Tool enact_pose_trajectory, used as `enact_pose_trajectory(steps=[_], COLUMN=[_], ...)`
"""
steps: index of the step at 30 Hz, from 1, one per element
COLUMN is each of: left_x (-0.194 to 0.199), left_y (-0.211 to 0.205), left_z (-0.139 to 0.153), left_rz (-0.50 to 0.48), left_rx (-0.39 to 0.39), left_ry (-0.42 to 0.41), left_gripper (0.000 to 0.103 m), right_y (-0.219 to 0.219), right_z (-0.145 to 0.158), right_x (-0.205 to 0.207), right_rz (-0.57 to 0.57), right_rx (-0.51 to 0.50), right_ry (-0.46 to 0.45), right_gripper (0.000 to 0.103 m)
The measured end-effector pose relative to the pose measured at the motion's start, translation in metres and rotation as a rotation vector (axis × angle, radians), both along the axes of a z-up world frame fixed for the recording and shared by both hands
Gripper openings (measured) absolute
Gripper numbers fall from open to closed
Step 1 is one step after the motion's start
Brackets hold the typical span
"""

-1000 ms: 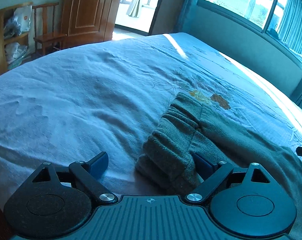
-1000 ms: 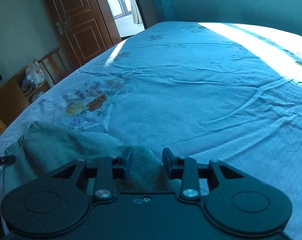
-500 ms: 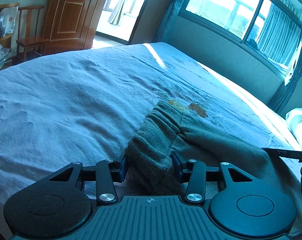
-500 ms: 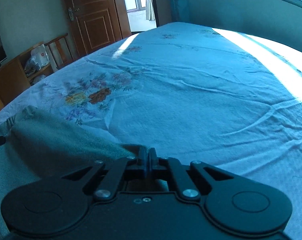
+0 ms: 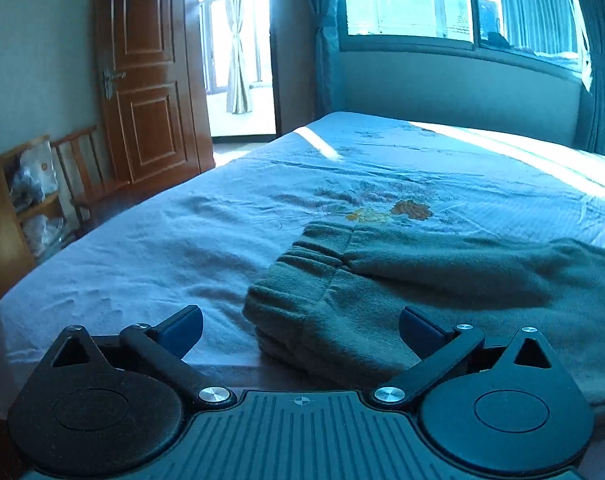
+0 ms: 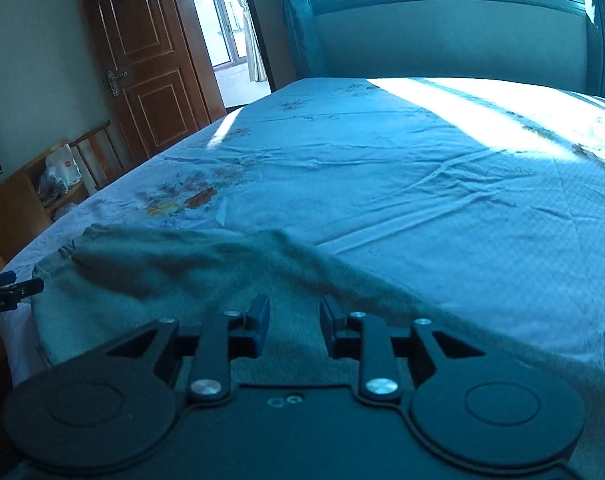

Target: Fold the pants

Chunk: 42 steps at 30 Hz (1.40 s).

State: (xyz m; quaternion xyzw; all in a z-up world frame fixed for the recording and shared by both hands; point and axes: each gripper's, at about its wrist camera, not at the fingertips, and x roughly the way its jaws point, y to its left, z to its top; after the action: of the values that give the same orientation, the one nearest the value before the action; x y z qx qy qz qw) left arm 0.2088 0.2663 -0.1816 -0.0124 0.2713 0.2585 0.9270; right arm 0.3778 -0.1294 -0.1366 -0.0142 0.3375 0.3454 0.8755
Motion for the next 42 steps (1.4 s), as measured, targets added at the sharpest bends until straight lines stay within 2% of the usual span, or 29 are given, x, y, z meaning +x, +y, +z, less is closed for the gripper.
enact_pose_trajectory(steps=[2,3,6,7,9,11,13,16,19,23,26,29,31,32,33,34,38,41,42], left_x=[0.014,0.013,0.000,-0.004,-0.012,-0.018,-0.020,-0.009,0.009,0.035,0.043,0.044,0.043,0.043,0.044,0.046,0.058,0.072,0.074], left_y=[-0.005,-0.003,0.003,0.002,-0.001,-0.006,-0.017,-0.048,-0.093,-0.151,-0.189,-0.216,-0.232,-0.241,-0.250,-0.261,-0.330,-0.381,-0.400], left_z=[-0.016,-0.019,-0.010,-0.007,-0.003,0.004,0.012,0.022,0.025,0.021,0.020,0.021,0.021,0.021,0.020,0.019,0.012,-0.001,-0.005], left_rz=[-0.015,-0.009,0.033,0.041,0.047,0.047,0.034,-0.032,-0.134,-0.256,-0.315,-0.351,-0.380,-0.386,-0.395,-0.420,-0.514,-0.567,-0.567], left_rx=[-0.003,-0.021,-0.080,-0.074,-0.065,-0.046,-0.036,-0.026,-0.024,-0.076,-0.130,-0.129,-0.135,-0.136,-0.143,-0.155,-0.177,-0.197,-0.179], left_ry=[0.113,0.113,0.074,0.067,0.057,0.040,0.015,-0.011,-0.019,0.001,0.002,0.016,0.022,0.025,0.033,0.040,0.064,0.132,0.147], left_gripper=[0.103,0.103,0.103,0.103,0.103,0.103,0.103,0.103,0.103,0.103,0.103,0.103,0.103,0.103,0.103,0.103,0.103,0.103,0.103], right_y=[-0.021,-0.043,-0.125,-0.160,-0.215,-0.267,-0.322,-0.381,-0.414,-0.428,-0.429,-0.430,-0.430,-0.430,-0.428,-0.425,-0.416,-0.420,-0.423], right_z=[-0.022,-0.024,-0.019,-0.017,-0.009,0.002,0.006,-0.002,-0.025,-0.051,-0.061,-0.070,-0.077,-0.080,-0.084,-0.086,-0.074,-0.074,-0.075], right_x=[0.004,0.007,0.017,0.018,0.010,-0.013,-0.050,-0.099,-0.132,-0.138,-0.131,-0.124,-0.121,-0.119,-0.116,-0.115,-0.121,-0.125,-0.127], right_rz=[-0.080,-0.144,-0.446,-0.539,-0.655,-0.771,-0.885,-1.011,-1.057,-1.059,-1.070,-1.047,-1.026,-1.020,-1.022,-1.028,-1.031,-1.029,-1.029], right_rx=[-0.101,-0.079,-0.074,-0.058,-0.030,0.034,0.183,0.373,0.506,0.600,0.609,0.634,0.690,0.701,0.682,0.655,0.607,0.639,0.660], right_ry=[0.026,0.029,0.024,0.039,0.041,0.005,-0.015,-0.003,0.050,0.111,0.148,0.170,0.169,0.168,0.168,0.162,0.116,0.117,0.115], right_gripper=[0.018,0.017,0.017,0.017,0.022,0.026,0.029,0.029,0.029,0.027,0.023,0.022,0.023,0.020,0.010,0.010,0.010,0.014,0.015])
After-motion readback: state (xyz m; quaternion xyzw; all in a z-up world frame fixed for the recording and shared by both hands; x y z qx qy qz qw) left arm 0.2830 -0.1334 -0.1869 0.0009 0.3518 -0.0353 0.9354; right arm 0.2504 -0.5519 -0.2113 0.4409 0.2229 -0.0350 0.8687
